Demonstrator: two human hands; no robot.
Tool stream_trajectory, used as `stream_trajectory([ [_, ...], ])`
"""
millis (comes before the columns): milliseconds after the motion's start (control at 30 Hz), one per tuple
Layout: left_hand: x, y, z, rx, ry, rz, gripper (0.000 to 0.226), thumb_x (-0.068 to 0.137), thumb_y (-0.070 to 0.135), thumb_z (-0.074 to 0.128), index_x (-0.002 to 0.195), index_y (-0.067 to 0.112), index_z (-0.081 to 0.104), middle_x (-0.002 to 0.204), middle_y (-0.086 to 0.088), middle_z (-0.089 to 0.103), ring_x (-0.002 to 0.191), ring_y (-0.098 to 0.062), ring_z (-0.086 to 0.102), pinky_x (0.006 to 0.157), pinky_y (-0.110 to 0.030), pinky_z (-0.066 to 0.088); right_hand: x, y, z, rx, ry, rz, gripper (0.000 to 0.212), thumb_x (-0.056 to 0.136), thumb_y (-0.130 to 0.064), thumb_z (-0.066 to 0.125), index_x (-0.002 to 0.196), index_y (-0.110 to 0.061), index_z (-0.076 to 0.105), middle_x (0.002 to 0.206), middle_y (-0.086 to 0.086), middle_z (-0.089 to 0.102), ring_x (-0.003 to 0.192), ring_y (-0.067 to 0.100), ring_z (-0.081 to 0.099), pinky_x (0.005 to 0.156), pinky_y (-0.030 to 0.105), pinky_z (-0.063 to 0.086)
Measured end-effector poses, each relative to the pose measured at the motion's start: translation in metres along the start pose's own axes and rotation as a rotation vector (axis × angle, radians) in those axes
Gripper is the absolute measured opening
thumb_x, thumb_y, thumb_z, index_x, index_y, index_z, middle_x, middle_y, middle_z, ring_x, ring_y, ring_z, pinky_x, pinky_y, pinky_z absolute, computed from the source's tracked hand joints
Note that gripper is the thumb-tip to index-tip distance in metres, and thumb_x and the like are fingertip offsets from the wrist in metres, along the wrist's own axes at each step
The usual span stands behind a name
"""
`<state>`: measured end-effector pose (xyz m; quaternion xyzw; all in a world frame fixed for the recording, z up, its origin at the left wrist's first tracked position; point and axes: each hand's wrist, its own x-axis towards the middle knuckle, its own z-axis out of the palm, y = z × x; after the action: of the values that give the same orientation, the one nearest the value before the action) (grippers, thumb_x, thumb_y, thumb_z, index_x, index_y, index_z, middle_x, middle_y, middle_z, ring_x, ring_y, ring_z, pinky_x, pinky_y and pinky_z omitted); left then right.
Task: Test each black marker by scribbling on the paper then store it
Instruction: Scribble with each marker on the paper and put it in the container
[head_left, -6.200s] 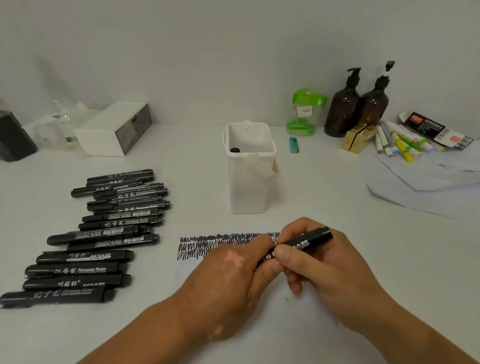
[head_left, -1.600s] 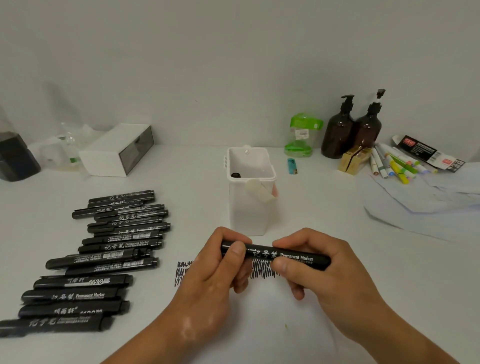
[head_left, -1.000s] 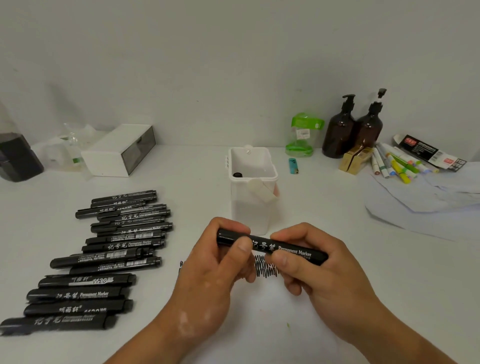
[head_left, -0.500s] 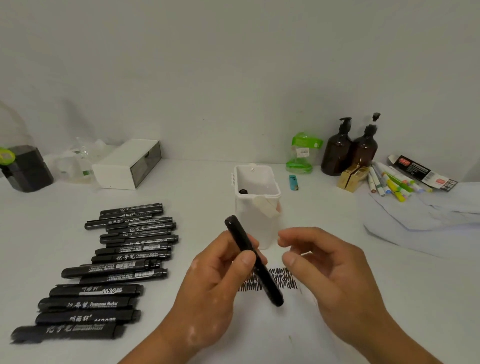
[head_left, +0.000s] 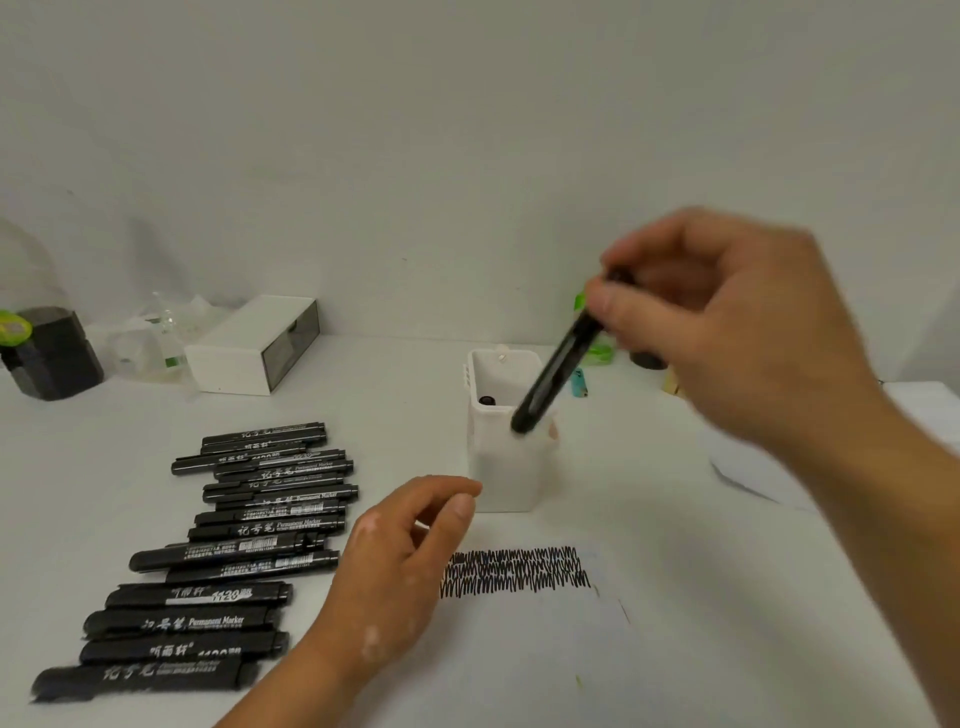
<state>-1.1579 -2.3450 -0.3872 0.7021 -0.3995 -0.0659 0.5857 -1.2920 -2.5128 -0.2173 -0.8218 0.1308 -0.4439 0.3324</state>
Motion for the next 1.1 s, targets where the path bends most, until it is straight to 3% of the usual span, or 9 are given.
stream_trajectory([
  [100, 0.001, -0.001, -0.001, 0.019, 0.003, -0.027, 0.011, 0.092, 0.033, 0.063, 0.093, 0.035, 0.074, 0.072, 0.017, 0.066, 0.055, -0.001, 0.051, 0.054, -0.007, 0.038, 0.031, -0.007, -0.001, -0.103, 0.074, -0.056, 0.014, 0.078, -0.036, 0.080, 0.091, -0.032, 0.074, 0.081, -0.009, 0.078, 0.074, 0.008, 0.075, 0.080, 0.040, 0.062],
  [267, 0.000, -0.003, -0.001, 0.050, -0.040, -0.029, 0.010, 0.092, 0.030, 0.066, 0.088, 0.035, 0.074, 0.075, 0.012, 0.070, 0.058, -0.001, 0.054, 0.055, -0.008, 0.040, 0.045, 0.011, 0.035, -0.353, -0.055, -0.054, 0.011, 0.084, -0.028, 0.078, 0.092, -0.031, 0.072, 0.079, -0.016, 0.072, 0.074, 0.003, 0.070, 0.074, 0.013, 0.052],
  [433, 0.001, -0.006, -0.002, 0.064, -0.051, -0.042, 0.012, 0.090, 0.025, 0.069, 0.084, 0.034, 0.074, 0.073, 0.015, 0.071, 0.057, -0.001, 0.055, 0.053, -0.008, 0.040, 0.037, 0.040, 0.071, -0.480, -0.215, -0.028, 0.012, 0.084, -0.023, 0.073, 0.095, -0.029, 0.072, 0.085, -0.010, 0.073, 0.082, 0.014, 0.068, 0.080, 0.027, 0.056],
  [500, 0.002, -0.007, -0.002, 0.063, -0.057, -0.041, 0.013, 0.090, 0.024, 0.070, 0.083, 0.034, 0.075, 0.072, 0.014, 0.071, 0.057, 0.000, 0.055, 0.052, -0.008, 0.040, 0.033, 0.050, 0.081, -0.513, -0.279, 0.000, 0.014, 0.085, -0.022, 0.071, 0.096, -0.031, 0.071, 0.088, -0.010, 0.073, 0.085, 0.016, 0.067, 0.074, 0.026, 0.055],
  [600, 0.002, -0.007, -0.003, 0.060, -0.057, -0.035, 0.012, 0.089, 0.024, 0.071, 0.082, 0.034, 0.075, 0.071, 0.013, 0.070, 0.056, -0.001, 0.053, 0.052, -0.008, 0.040, 0.027, 0.063, 0.089, -0.531, -0.362, 0.046, 0.015, 0.087, -0.022, 0.069, 0.098, -0.032, 0.073, 0.094, -0.009, 0.075, 0.084, 0.011, 0.066, 0.062, 0.012, 0.045],
  [767, 0.003, -0.008, -0.003, 0.059, -0.054, -0.035, 0.011, 0.088, 0.024, 0.072, 0.082, 0.032, 0.075, 0.070, 0.009, 0.069, 0.054, -0.001, 0.051, 0.051, -0.008, 0.039, 0.022, 0.064, 0.092, -0.547, -0.423, 0.058, 0.017, 0.093, -0.025, 0.059, 0.098, -0.032, 0.073, 0.094, -0.007, 0.074, 0.085, 0.015, 0.066, 0.077, 0.032, 0.057],
  [933, 0.003, -0.007, -0.003, 0.052, -0.058, -0.031, 0.012, 0.088, 0.021, 0.072, 0.081, 0.031, 0.075, 0.067, 0.008, 0.066, 0.053, -0.002, 0.049, 0.051, -0.008, 0.038, 0.014, 0.065, 0.093, -0.586, -0.501, 0.044, 0.022, 0.099, -0.026, 0.050, 0.098, -0.030, 0.072, 0.095, -0.002, 0.075, 0.086, 0.021, 0.063, 0.081, 0.038, 0.055],
  [1100, 0.004, -0.008, -0.003, 0.057, -0.062, -0.022, 0.013, 0.088, 0.020, 0.073, 0.081, 0.030, 0.075, 0.066, 0.006, 0.066, 0.051, -0.003, 0.048, 0.051, -0.009, 0.036, 0.008, 0.066, 0.093, -0.629, -0.532, 0.015, 0.027, 0.103, -0.027, 0.043, 0.106, -0.028, 0.070, 0.104, -0.002, 0.074, 0.098, 0.025, 0.063, 0.095, 0.045, 0.048],
])
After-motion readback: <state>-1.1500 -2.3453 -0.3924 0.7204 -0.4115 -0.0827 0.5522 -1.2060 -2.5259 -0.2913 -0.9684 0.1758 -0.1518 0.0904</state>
